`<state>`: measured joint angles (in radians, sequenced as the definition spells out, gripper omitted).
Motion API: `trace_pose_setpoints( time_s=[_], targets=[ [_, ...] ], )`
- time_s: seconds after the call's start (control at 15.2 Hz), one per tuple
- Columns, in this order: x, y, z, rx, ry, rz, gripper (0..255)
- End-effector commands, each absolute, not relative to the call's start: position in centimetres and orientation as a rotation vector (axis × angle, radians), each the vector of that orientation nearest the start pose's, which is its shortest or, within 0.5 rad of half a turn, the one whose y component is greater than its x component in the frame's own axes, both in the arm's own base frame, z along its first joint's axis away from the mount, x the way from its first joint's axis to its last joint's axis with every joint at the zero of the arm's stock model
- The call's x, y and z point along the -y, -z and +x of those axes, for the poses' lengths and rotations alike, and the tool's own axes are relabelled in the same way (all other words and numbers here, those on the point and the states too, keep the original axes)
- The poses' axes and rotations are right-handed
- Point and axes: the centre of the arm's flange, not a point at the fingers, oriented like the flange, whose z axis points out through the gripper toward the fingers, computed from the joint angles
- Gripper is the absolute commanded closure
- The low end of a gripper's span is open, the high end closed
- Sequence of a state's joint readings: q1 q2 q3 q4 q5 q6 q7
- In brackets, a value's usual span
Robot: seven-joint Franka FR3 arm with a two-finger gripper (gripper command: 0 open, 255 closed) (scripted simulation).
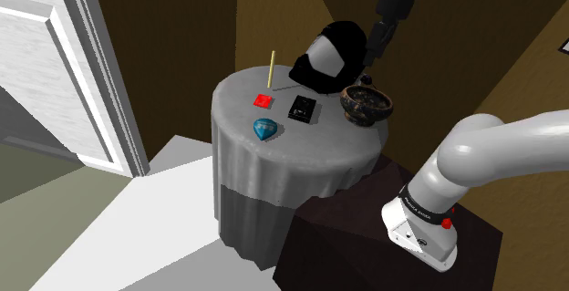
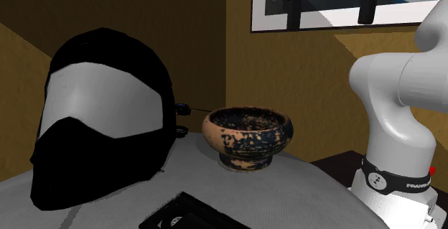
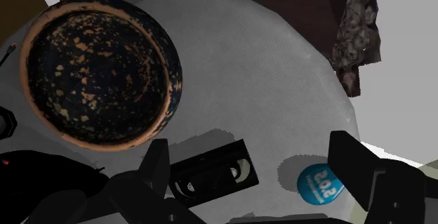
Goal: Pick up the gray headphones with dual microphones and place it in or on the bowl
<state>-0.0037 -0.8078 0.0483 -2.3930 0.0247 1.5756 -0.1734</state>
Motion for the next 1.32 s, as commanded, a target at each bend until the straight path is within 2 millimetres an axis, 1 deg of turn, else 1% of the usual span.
trace_pose_setpoints(
  time_s=[0.0, 1.25],
  targets=[
    [-2.0, -58.0, 30.0, 0.319, -0.017, -3.135, 0],
    [19.7, -47.7, 35.6, 0.164, 0.163, -3.149, 0]
  ],
)
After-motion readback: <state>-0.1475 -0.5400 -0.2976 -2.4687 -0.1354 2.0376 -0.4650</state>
